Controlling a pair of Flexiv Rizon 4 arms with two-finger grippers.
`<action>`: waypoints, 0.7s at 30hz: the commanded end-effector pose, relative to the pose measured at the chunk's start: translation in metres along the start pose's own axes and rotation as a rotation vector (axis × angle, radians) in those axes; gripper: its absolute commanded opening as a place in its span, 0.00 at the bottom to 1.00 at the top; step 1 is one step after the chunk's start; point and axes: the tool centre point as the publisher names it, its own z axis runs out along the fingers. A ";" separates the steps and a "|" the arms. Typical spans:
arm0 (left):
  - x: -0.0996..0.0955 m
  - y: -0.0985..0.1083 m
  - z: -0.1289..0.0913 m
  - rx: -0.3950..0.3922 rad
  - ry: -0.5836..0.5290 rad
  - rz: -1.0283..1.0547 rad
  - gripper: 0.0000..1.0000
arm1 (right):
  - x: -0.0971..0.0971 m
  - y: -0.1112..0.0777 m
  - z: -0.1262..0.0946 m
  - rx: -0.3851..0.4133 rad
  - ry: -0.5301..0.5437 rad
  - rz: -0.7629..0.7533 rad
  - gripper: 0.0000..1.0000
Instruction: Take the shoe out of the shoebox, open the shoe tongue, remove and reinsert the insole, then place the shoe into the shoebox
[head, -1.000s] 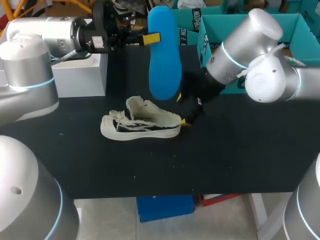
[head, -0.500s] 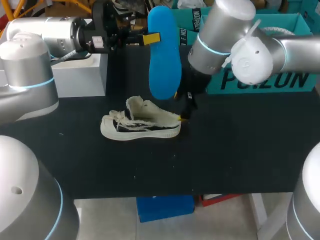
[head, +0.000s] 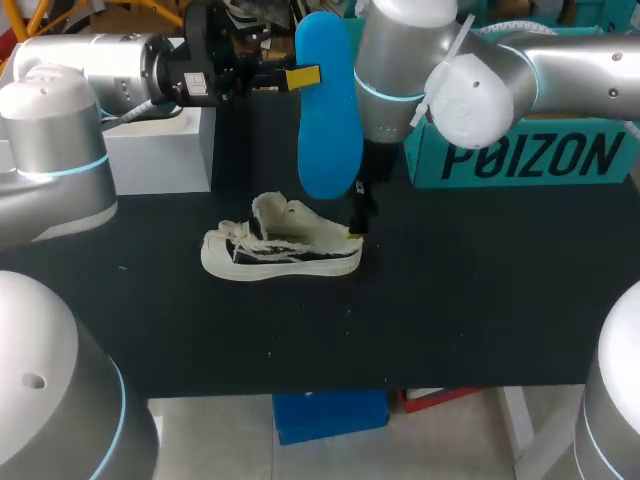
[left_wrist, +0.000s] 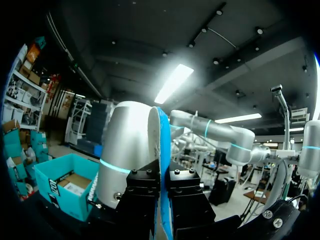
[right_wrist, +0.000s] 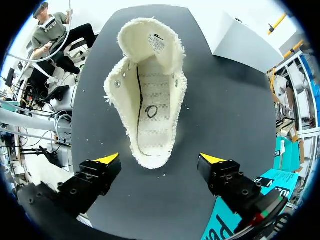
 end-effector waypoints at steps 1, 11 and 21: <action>0.001 0.001 0.001 0.001 -0.004 0.001 0.00 | -0.005 0.005 0.002 0.034 0.003 0.002 1.00; 0.001 0.001 0.001 0.001 -0.004 0.001 0.00 | -0.007 0.006 0.003 0.026 0.004 0.007 1.00; 0.001 0.001 0.001 0.001 -0.004 0.001 0.00 | -0.007 0.004 0.006 -0.019 0.000 0.018 1.00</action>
